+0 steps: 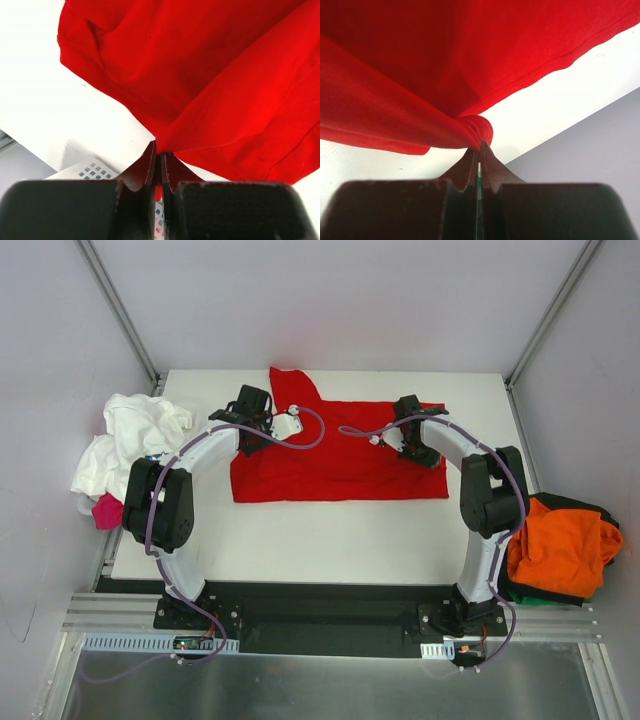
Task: Fold and stack the t-shirts
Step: Fold the flattened tshirt in 1/3 of the way
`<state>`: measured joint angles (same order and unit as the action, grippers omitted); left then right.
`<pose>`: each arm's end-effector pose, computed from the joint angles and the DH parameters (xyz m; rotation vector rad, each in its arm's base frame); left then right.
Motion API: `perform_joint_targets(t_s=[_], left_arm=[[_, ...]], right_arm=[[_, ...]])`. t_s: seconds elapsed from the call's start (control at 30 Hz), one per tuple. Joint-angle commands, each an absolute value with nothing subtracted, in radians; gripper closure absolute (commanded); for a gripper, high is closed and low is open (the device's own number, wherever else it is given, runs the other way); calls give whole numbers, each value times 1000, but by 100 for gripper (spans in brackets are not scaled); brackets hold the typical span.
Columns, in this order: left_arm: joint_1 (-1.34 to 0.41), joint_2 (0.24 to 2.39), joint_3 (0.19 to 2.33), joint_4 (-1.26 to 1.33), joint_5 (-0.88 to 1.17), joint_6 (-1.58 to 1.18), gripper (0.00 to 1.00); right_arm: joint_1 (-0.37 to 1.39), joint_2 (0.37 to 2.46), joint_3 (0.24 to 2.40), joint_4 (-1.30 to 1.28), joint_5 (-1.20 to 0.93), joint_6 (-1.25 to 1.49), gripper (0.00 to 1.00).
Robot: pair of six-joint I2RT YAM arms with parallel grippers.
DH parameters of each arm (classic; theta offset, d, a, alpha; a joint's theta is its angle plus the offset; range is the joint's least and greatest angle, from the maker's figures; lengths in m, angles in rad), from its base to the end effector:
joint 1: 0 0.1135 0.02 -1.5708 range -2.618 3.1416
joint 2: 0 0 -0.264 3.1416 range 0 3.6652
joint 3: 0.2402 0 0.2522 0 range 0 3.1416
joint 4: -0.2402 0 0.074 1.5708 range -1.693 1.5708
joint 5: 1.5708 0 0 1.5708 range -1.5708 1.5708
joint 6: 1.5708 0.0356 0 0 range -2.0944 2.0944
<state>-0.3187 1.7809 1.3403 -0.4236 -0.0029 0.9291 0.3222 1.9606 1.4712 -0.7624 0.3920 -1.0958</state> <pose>0.3736 -0.1232 0.2381 1.4328 1.9928 0.2754 0.3821 0.1132 0.1940 -1.8245 2.2698 -0.7119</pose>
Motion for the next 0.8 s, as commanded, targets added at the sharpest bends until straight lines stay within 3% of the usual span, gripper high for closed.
perform_joint_targets(t_s=[0.0, 0.77], left_arm=[[-302, 1782, 1373, -414, 6, 953, 100], [-293, 1847, 1454, -413, 5, 942, 100]], right_arm=[[296, 1968, 1496, -762, 423, -1120, 99], [285, 2002, 1529, -738, 428, -1115, 97]])
